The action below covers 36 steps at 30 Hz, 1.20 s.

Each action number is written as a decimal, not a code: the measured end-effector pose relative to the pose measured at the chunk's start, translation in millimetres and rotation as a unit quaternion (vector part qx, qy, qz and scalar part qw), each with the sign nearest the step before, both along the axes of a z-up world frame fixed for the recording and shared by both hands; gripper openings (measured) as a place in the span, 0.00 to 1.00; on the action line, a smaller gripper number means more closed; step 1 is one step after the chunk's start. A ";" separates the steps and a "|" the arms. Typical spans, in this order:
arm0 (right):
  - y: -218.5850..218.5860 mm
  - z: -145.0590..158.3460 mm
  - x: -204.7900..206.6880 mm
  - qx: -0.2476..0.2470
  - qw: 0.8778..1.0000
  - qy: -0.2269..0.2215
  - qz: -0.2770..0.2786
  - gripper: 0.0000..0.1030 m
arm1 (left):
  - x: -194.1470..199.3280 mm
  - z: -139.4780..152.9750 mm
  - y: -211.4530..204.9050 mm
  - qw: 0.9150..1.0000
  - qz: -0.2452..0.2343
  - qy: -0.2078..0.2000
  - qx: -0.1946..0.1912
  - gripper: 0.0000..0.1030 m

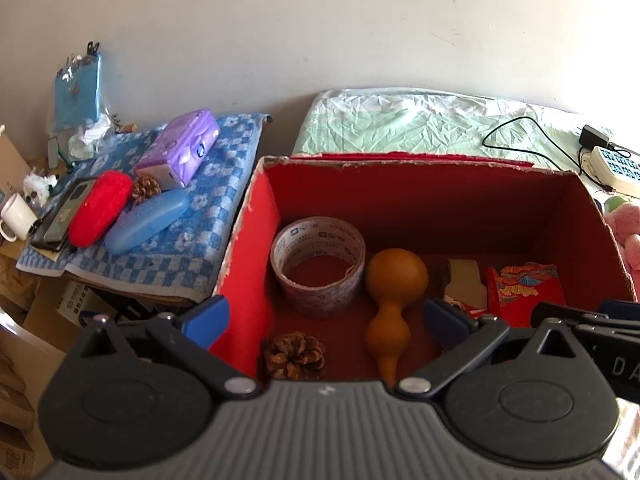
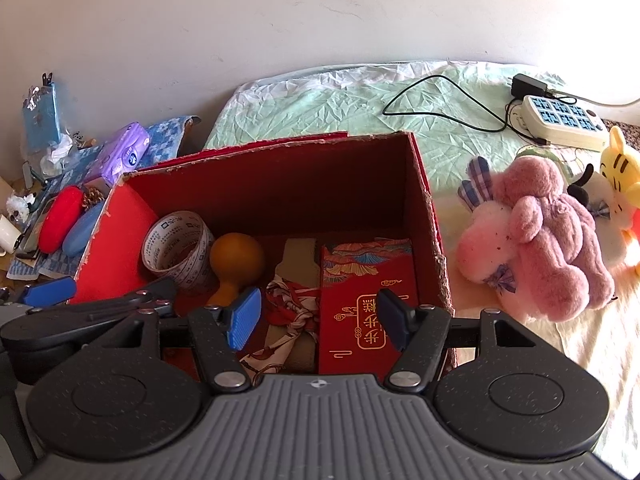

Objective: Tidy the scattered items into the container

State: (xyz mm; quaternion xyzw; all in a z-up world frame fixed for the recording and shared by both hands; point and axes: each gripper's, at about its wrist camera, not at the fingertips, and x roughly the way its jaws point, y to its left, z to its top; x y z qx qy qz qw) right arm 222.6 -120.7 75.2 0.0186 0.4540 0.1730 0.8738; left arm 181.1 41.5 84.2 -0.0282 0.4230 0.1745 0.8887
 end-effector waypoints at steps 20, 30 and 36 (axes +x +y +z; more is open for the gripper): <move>-7.2 -5.6 2.0 -0.004 1.000 0.010 -0.014 0.65 | 2.8 -2.7 -1.7 1.000 -0.006 0.010 -0.014 1.00; -6.5 -4.3 0.5 -0.006 1.000 0.004 -0.014 0.65 | 2.1 -0.8 0.5 1.000 -0.010 0.006 -0.023 0.99; -6.8 -4.2 0.6 -0.006 1.000 0.001 -0.018 0.65 | 2.7 0.2 -1.3 1.000 -0.014 0.001 -0.019 0.99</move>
